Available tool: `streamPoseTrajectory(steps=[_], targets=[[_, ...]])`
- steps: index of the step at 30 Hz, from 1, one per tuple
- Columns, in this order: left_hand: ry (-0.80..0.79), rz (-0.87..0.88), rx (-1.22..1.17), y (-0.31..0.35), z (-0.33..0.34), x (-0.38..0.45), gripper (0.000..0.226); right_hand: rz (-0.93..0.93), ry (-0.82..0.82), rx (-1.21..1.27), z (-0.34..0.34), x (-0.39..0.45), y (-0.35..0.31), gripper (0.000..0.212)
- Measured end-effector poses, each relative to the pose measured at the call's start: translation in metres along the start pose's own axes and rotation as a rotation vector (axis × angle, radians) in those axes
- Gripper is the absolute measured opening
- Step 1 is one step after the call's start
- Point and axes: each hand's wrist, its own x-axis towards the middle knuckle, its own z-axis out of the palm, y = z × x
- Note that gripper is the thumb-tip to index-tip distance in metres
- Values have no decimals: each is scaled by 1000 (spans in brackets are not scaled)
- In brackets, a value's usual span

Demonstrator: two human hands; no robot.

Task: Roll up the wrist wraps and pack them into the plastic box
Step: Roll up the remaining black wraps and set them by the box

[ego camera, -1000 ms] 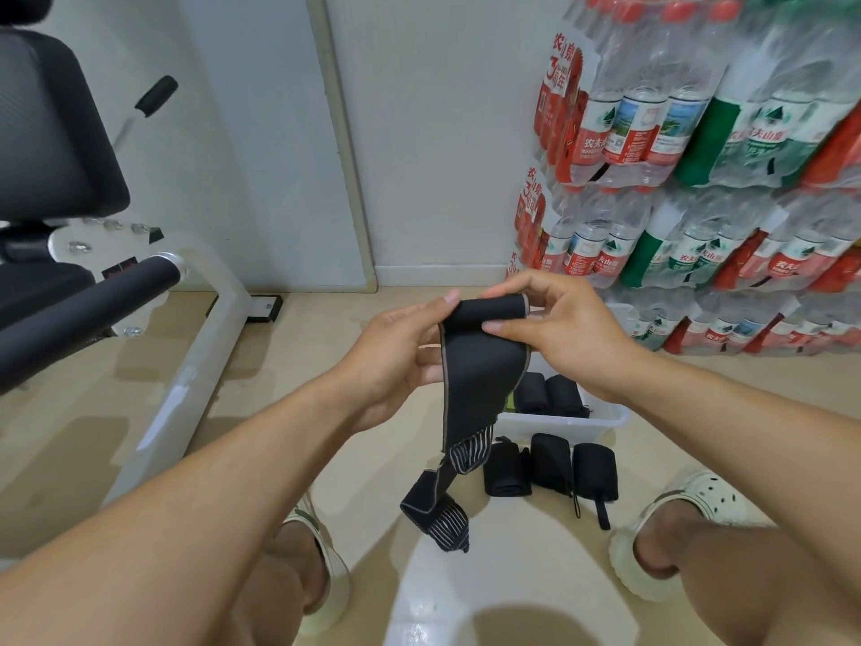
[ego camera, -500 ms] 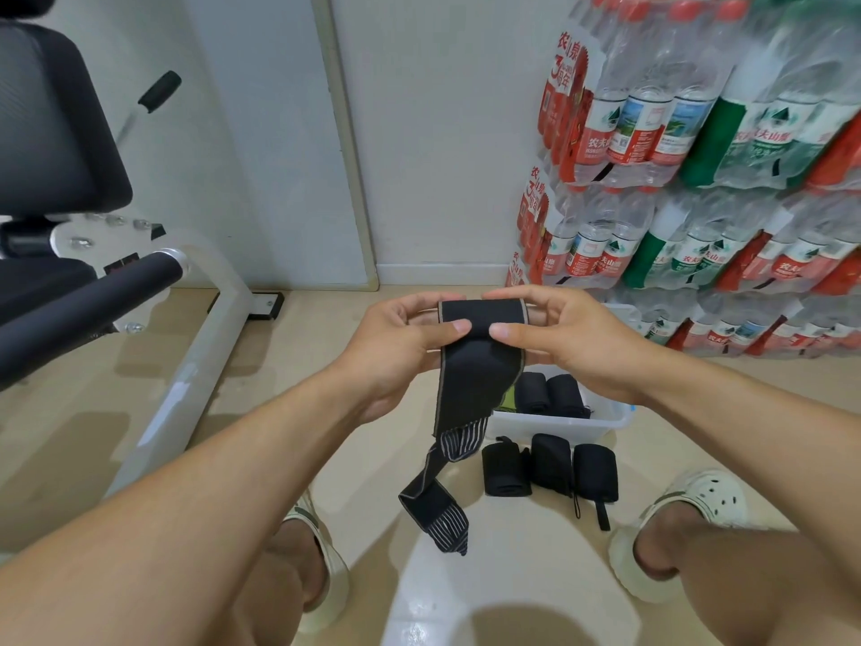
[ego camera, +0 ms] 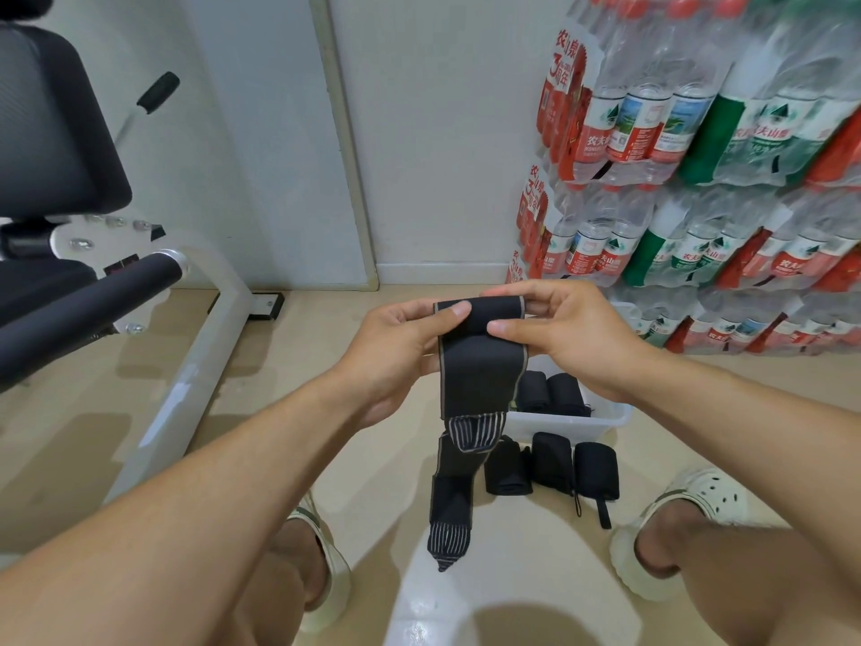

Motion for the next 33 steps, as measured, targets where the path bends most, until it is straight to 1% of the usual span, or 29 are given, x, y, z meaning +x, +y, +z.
streamPoseTrajectory(steps=[3,6,10,12,16,17,19,22,27,33], targets=[[-26,-89,-50,2,-1,-1,32,-46,38,-45,5,0,1,37],[-46,-135,-75,3,0,-4,30,-59,49,-49,5,0,2,38],[-20,-87,-81,4,-2,-1,30,-16,-16,-54,1,-1,-1,38],[12,-72,-86,4,-2,0,32,22,-39,-7,-1,0,-1,39],[44,-24,-65,5,-2,1,37,84,-56,117,-1,4,1,57],[48,-11,-55,5,-3,2,38,100,-79,134,-2,4,2,57],[47,3,-38,4,-3,3,39,103,-124,123,-1,1,3,46],[25,7,-18,3,-3,1,38,74,-79,95,0,-1,3,33],[-13,1,-3,-2,-3,0,35,11,12,76,2,1,1,31],[-64,-90,-45,3,-2,-2,35,-50,37,41,4,1,3,32]])
